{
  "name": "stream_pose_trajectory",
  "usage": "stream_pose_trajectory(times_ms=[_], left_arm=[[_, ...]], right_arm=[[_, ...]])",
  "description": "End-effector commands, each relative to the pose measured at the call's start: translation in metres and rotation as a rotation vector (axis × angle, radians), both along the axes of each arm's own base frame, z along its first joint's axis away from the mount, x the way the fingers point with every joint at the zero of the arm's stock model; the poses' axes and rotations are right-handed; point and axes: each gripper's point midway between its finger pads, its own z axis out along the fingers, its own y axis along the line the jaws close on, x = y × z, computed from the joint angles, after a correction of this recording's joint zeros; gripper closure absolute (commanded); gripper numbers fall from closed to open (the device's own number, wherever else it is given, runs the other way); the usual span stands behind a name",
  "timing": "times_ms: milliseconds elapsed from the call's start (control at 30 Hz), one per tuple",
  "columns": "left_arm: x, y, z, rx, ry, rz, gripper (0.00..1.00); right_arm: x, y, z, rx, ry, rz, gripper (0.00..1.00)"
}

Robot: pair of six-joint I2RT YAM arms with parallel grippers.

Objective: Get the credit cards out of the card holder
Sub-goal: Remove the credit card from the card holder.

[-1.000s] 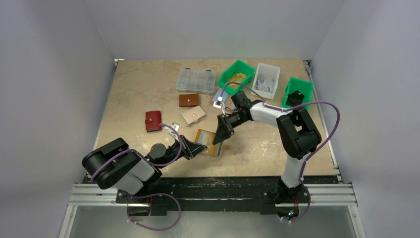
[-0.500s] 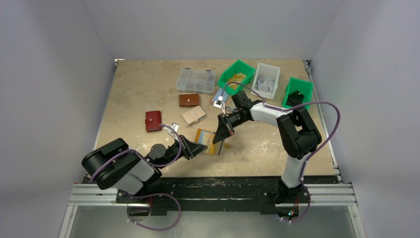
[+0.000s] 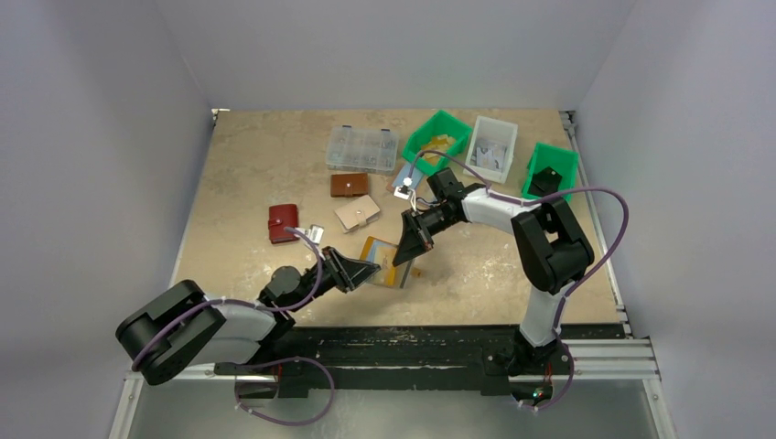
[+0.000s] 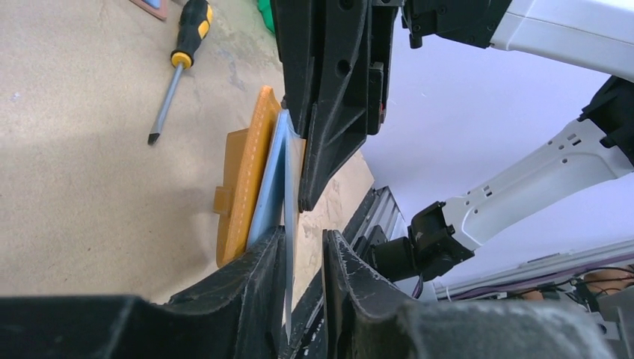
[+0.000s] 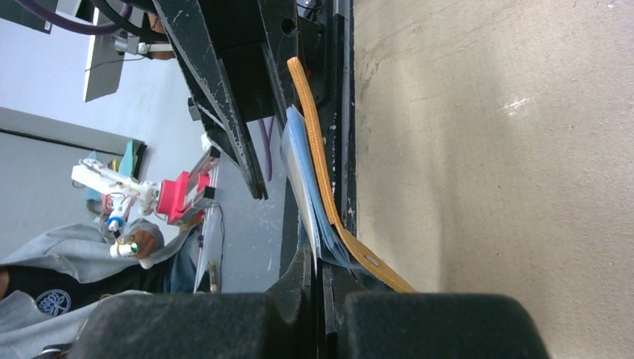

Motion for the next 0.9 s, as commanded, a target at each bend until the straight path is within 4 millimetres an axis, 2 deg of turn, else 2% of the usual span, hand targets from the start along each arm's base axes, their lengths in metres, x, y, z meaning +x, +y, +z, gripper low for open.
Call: stream_pose_trajectory(times_ms=[0, 167, 400, 867], left_arm=[[0.007, 0.008, 0.019, -0.042, -0.062, 0.055, 0.76], [0.008, 0.011, 0.022, -0.045, -0.067, 0.072, 0.91], [0.005, 0.018, 0.013, -0.031, -0.049, 0.087, 0.99], [0.009, 0.034, 0.004, -0.011, -0.022, 0.16, 1.0]], right_arm=[[0.004, 0.001, 0.0, 0.001, -0.044, 0.009, 1.0], [0.004, 0.0, -0.004, -0.008, -0.054, 0.018, 1.0], [0.005, -0.003, -0.012, -0.033, -0.064, 0.032, 1.0], [0.009, -0.009, -0.023, -0.069, -0.079, 0.033, 1.0]])
